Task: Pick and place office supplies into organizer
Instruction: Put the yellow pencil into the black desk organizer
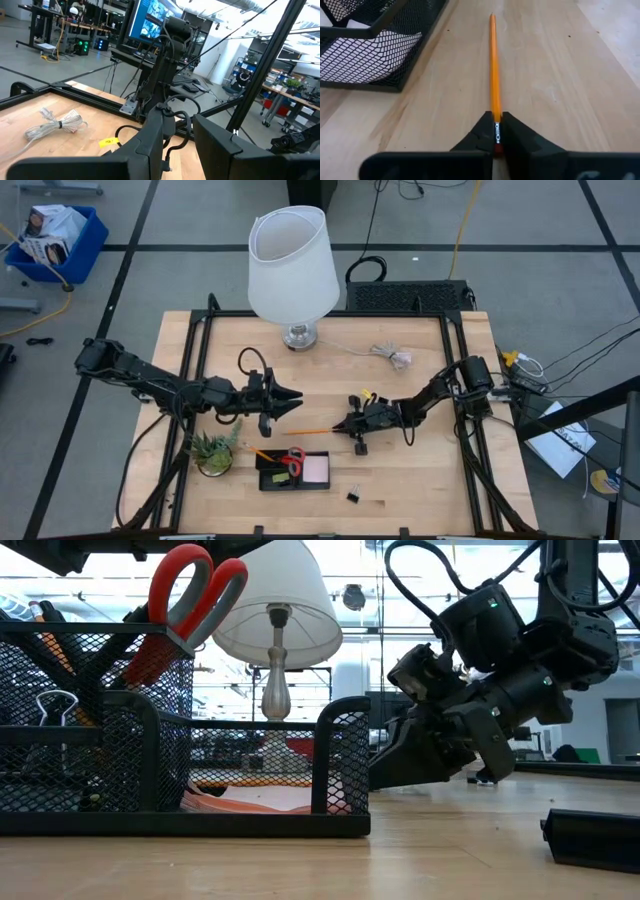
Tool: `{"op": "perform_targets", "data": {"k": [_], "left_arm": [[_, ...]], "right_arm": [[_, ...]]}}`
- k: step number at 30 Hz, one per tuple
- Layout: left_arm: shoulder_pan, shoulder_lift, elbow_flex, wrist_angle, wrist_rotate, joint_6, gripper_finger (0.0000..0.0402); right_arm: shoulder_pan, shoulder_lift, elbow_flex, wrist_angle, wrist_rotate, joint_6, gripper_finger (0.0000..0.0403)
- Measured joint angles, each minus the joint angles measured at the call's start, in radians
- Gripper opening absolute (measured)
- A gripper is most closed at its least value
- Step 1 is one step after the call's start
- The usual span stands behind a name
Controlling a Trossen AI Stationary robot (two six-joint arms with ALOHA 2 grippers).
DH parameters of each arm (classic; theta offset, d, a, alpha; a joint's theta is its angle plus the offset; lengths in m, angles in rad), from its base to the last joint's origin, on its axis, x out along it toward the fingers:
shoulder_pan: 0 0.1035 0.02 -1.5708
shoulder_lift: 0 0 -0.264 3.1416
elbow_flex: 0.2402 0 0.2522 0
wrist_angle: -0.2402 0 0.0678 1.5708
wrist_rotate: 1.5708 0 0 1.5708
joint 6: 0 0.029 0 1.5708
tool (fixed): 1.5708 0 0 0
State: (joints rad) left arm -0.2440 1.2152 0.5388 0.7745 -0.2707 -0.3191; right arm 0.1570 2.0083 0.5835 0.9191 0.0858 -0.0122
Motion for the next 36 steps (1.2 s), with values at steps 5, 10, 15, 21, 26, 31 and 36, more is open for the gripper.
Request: {"op": "perform_targets", "data": {"k": [5,10,15,21,26,31,36], "left_arm": [[0.0,0.0,0.0,-0.008,0.0,0.0,0.0113],[0.0,0.0,0.0,-0.016,0.0,-0.001,0.0113],[0.0,0.0,0.0,-0.024,0.0,-0.001,0.0113],[0.0,0.0,0.0,-0.025,0.0,-0.009,0.0113],[-0.001,0.0,0.0,-0.024,0.005,-0.009,0.0113],[-0.001,0.0,0.0,-0.024,0.004,-0.005,0.0113],[-0.001,0.0,0.0,-0.021,-0.001,-0.004,0.0113]], "right_arm": [[0.001,0.001,-0.001,0.025,0.055,0.041,0.0024],[-0.002,-0.011,-0.005,0.121,0.094,0.014,0.001],[0.001,-0.103,-0.003,0.108,0.134,-0.027,0.0012],[0.033,-0.231,-0.004,-0.033,0.135,-0.1,0.0011],[0.092,-0.323,-0.003,-0.168,0.259,-0.209,0.001],[0.148,-0.417,-0.002,-0.226,0.36,-0.267,0.001],[0.182,-0.511,-0.001,-0.229,0.529,-0.291,0.0009]]}}
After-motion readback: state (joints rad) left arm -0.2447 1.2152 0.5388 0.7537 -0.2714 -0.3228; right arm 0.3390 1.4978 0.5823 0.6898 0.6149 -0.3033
